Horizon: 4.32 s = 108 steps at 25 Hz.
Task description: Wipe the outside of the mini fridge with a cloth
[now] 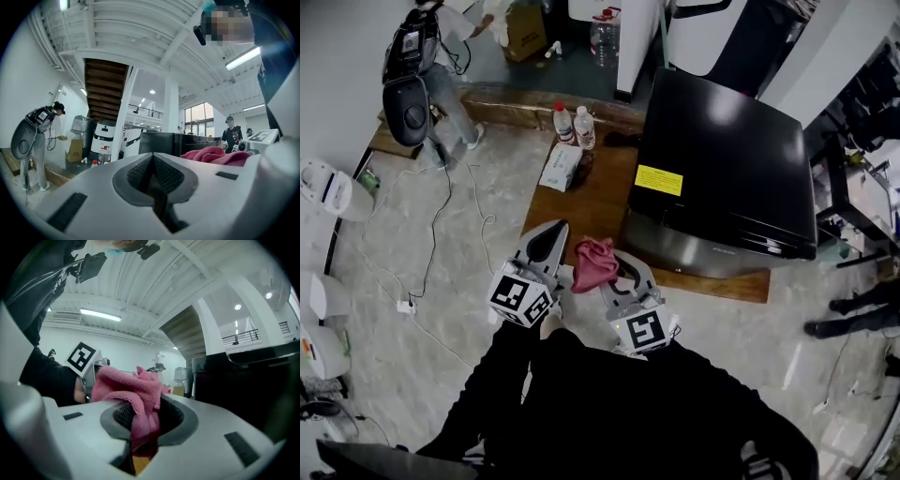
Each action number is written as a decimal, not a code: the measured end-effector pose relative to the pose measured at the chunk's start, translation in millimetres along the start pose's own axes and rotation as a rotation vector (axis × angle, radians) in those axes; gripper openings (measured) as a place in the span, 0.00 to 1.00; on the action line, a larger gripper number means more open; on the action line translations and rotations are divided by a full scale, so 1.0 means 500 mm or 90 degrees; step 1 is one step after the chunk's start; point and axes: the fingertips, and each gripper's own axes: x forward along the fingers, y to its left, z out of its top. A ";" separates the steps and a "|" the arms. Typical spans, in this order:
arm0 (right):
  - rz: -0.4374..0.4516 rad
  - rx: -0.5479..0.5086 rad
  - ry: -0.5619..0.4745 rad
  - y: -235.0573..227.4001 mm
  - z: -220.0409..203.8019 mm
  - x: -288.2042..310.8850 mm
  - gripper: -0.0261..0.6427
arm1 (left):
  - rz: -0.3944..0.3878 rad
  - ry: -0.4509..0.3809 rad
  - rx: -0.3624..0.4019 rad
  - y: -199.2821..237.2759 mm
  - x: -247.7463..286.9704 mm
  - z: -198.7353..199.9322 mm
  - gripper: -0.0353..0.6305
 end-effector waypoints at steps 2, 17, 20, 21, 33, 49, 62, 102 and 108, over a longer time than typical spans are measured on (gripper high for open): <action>-0.015 0.024 -0.004 0.009 0.024 0.068 0.18 | -0.025 -0.001 -0.003 0.074 0.026 0.019 0.06; -0.300 0.268 -0.212 -0.199 0.139 0.508 0.17 | -0.251 -0.025 0.041 0.455 0.322 0.131 0.06; -0.376 0.379 -0.285 -0.317 0.139 0.534 0.17 | -0.293 -0.028 0.050 0.464 0.404 0.161 0.06; -0.403 0.398 -0.309 -0.354 0.140 0.535 0.17 | -0.305 -0.027 0.052 0.461 0.430 0.169 0.06; -0.643 0.570 -0.542 -0.601 0.044 0.438 0.17 | -0.454 -0.017 0.063 0.365 0.622 0.162 0.06; -0.590 0.807 -0.717 -0.682 -0.146 0.445 0.18 | -0.529 0.046 0.103 0.340 0.699 0.006 0.06; -0.664 0.937 -0.632 -0.653 -0.418 0.488 0.18 | -0.536 0.168 0.071 0.367 0.712 -0.270 0.06; -0.570 0.767 -0.439 -0.457 -0.329 0.453 0.17 | -0.498 0.132 0.020 0.358 0.533 -0.220 0.06; -0.535 0.722 -0.466 -0.388 -0.186 0.377 0.17 | -0.492 0.081 0.030 0.285 0.452 -0.112 0.06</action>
